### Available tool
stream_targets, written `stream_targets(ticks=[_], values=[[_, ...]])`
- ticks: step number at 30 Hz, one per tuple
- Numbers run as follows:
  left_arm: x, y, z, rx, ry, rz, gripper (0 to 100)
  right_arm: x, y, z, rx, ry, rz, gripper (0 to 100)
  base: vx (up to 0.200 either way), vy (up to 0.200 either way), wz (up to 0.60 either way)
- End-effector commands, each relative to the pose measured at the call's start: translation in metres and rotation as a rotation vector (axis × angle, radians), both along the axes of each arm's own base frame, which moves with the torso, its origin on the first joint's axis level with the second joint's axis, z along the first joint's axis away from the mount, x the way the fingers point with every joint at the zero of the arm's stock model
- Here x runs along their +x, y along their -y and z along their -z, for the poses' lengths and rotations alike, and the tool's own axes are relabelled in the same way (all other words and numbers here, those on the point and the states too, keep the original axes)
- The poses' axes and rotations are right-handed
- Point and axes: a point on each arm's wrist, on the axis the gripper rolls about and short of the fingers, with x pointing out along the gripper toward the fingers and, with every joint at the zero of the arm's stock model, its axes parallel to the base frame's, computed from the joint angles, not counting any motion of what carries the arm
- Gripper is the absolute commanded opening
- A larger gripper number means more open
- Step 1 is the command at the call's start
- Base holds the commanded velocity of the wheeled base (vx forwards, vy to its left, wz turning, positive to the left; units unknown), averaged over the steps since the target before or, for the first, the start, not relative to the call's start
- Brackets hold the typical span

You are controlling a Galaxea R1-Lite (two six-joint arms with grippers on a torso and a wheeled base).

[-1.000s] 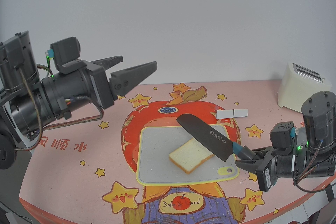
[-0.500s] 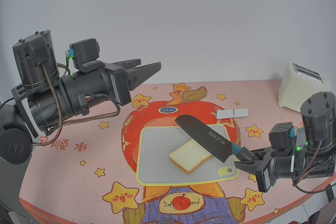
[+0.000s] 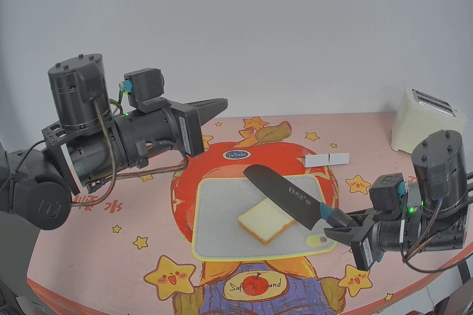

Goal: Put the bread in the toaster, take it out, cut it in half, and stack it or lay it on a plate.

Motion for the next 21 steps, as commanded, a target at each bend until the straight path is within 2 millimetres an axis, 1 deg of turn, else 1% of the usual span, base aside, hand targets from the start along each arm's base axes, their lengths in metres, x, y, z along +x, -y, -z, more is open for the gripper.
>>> stream_targets(ticks=[1, 3, 6, 9, 15, 17, 21], values=[[0.009, 0.008, 0.015, 0.022, -0.028, 0.000, 0, 0.001, -0.002, 0.004, -0.014, -0.010, -0.002, 0, 0.000, 0.000, 0.00], [0.012, 0.014, 0.023, 0.038, -0.045, 0.008, 0, 0.001, -0.003, 0.005, -0.019, -0.013, -0.004, 0, 0.000, 0.000, 0.00], [0.004, 0.027, 0.032, 0.053, -0.072, 0.052, 0, -0.001, -0.004, 0.005, -0.019, -0.013, -0.016, 0, 0.000, 0.000, 0.00], [0.001, 0.032, 0.036, 0.056, -0.090, 0.069, 0, -0.001, -0.005, 0.006, -0.022, -0.014, -0.014, 0, 0.000, 0.000, 0.00], [0.010, 0.045, 0.049, 0.069, -0.102, 0.070, 0, 0.002, -0.008, 0.013, -0.053, -0.030, -0.009, 0, 0.000, 0.000, 0.00], [0.016, 0.051, 0.054, 0.052, -0.088, 0.066, 0, 0.002, -0.009, 0.014, -0.054, -0.031, -0.011, 0, 0.000, 0.000, 0.00], [0.018, 0.053, 0.061, 0.057, -0.094, 0.070, 0, 0.003, -0.009, 0.014, -0.055, -0.030, -0.010, 0, 0.000, 0.000, 0.00]])
